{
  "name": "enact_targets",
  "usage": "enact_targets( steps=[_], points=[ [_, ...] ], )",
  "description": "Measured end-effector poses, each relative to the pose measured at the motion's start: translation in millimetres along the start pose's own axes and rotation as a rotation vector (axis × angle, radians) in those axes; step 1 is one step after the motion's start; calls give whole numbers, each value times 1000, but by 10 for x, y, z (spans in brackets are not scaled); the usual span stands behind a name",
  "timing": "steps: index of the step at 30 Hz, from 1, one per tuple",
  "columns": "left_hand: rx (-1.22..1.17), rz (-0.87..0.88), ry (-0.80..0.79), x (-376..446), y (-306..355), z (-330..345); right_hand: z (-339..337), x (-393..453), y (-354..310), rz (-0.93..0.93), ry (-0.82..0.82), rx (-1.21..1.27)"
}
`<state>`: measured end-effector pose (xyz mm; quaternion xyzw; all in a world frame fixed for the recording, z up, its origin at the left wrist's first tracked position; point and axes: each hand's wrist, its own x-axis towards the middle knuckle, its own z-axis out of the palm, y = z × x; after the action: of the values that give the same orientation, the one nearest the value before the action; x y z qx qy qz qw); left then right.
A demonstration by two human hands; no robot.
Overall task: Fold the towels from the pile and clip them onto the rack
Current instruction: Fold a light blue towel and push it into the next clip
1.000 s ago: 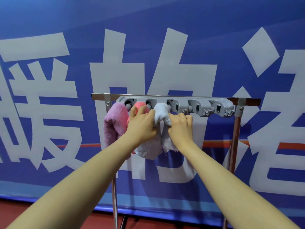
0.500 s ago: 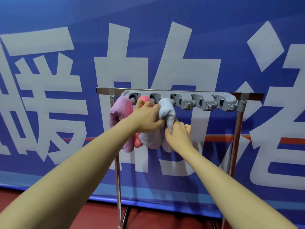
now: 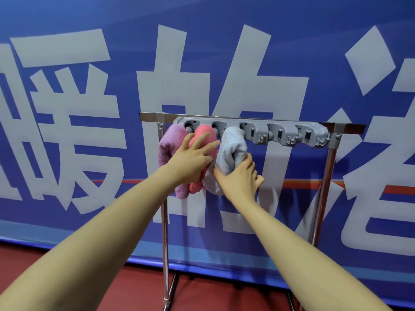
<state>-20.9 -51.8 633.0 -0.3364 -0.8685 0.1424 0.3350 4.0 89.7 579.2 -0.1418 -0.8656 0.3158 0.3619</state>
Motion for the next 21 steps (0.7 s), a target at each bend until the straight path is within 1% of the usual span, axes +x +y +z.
enact_targets(
  steps=[3, 5, 9, 13, 16, 18, 21],
  points=[
    [55, 19, 98, -33, 17, 50, 81, 59, -38, 34, 21, -18],
    [91, 5, 170, -37, 23, 104, 88, 101, -8, -2, 22, -75],
    [76, -33, 327, -6, 76, 206, 20, 171, 147, -130, 33, -166],
    [-3, -71, 361, 21, 106, 251, -63, 238, 275, -235, 34, -234],
    [-76, -65, 357, -1, 130, 245, -54, 220, 310, -270, -5, -263],
    [-107, -63, 359, -29, 151, 225, -32, 186, 317, -271, -31, -234],
    [-161, -97, 336, -52, 195, 175, -35, 143, 310, -229, -69, -108]
  ],
)
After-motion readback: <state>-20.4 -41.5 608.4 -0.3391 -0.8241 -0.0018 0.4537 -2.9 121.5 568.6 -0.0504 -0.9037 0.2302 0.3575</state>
